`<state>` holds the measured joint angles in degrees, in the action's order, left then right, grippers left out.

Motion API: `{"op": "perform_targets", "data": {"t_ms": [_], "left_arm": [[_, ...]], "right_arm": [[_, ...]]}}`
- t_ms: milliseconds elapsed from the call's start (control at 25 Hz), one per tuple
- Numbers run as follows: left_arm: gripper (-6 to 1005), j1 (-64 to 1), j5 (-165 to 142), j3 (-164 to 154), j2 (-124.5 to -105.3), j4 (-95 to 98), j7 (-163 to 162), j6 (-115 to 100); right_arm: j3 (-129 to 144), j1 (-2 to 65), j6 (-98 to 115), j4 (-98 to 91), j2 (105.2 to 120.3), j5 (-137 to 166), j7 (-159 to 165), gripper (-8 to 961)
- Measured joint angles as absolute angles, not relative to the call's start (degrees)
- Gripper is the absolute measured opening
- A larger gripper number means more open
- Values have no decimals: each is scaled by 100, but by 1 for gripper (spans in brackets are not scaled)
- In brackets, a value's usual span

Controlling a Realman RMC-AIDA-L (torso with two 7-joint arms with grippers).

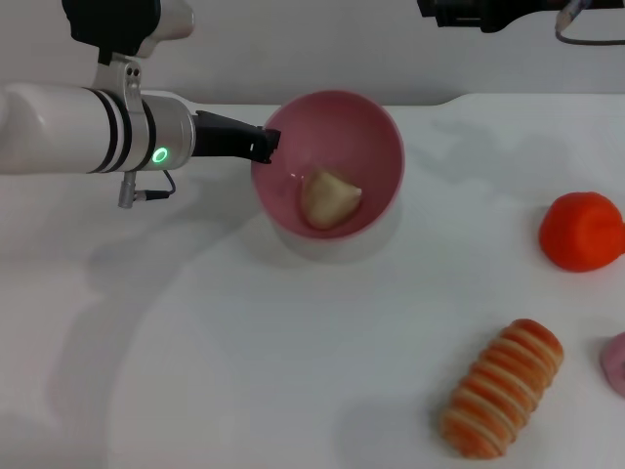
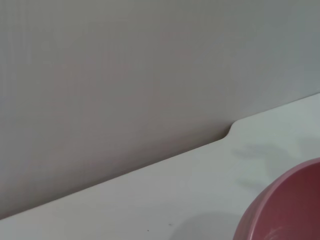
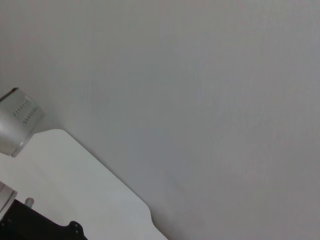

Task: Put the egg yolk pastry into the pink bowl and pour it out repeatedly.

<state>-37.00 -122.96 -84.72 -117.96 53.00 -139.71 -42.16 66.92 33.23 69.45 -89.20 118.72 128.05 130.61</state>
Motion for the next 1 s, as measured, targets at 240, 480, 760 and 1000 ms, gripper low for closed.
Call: {"op": "perform_targets", "data": {"t_ms": [240,480,760,1000], "left_arm": [[40,-3680,-12279,-8479,-11815,5345,-13936,-4198],[41,-3641,-11784,-8489,-11831,5337,-13472,-4148],[40,-3627,-11527,-8561,-11837,5306,-13278,-3878],[40,-3362,-11095,-10171,-11846,5630,-12921,-2012]], "right_arm": [[6683,3097,6658,-8954,11874,12454,12945,565],[6349,1964,5697,-8357,11869,9022,10830,564],[5941,1412,7610,-5502,11873,4317,6535,563],[5469,1480,9123,-3860,11854,3111,5296,564]]}}
